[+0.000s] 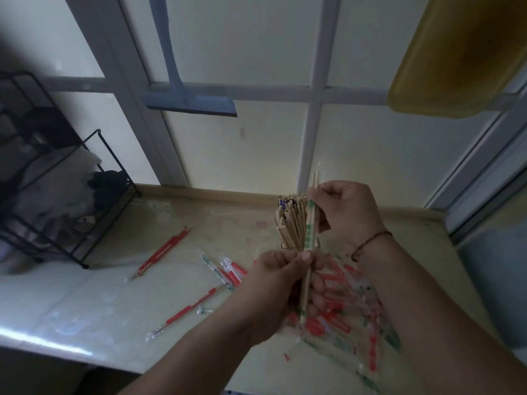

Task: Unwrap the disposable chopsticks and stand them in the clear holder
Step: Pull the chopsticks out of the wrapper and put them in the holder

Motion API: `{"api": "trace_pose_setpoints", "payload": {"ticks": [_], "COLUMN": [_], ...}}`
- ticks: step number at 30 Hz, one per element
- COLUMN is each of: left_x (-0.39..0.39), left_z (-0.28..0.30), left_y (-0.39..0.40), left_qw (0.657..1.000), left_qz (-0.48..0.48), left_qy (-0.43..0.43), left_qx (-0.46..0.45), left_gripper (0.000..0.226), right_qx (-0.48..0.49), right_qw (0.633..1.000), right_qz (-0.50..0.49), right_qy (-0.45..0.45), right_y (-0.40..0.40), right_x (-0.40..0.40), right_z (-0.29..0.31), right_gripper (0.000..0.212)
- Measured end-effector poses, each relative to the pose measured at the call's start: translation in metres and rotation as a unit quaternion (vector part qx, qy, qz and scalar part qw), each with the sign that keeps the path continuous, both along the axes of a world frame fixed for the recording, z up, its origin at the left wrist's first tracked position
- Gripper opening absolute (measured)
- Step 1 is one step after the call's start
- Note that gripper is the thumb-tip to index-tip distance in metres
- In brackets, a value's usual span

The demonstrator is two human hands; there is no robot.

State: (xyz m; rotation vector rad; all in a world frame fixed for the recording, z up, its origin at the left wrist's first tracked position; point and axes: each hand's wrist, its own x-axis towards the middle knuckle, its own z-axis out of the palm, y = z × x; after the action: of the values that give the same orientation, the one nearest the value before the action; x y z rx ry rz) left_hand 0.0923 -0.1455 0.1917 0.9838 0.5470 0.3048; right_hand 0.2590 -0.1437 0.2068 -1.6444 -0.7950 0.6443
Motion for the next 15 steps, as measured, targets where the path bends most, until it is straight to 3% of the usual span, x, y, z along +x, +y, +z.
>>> {"api": "trace_pose_setpoints", "payload": {"ticks": [9,15], "left_x": [0.001,0.000], "left_z": [-0.004,-0.005], "left_y": [0.011,0.022], "left_qw": [0.998,0.996], "left_qz": [0.055,0.060], "left_qy": [0.031,0.042], "left_qx": [0.023,0.046], "left_gripper": [0.027,0.025], "right_qx": [-0.009,-0.013], "right_qw": [0.999,0.995], "right_qz": [0.035,0.070], "right_qy": [-0.002,-0.066], "right_y": [0.006,0.011], "right_x": [-0.011,-0.022], "right_z": [-0.007,-0.009], "right_gripper": [0.016,0.013]}}
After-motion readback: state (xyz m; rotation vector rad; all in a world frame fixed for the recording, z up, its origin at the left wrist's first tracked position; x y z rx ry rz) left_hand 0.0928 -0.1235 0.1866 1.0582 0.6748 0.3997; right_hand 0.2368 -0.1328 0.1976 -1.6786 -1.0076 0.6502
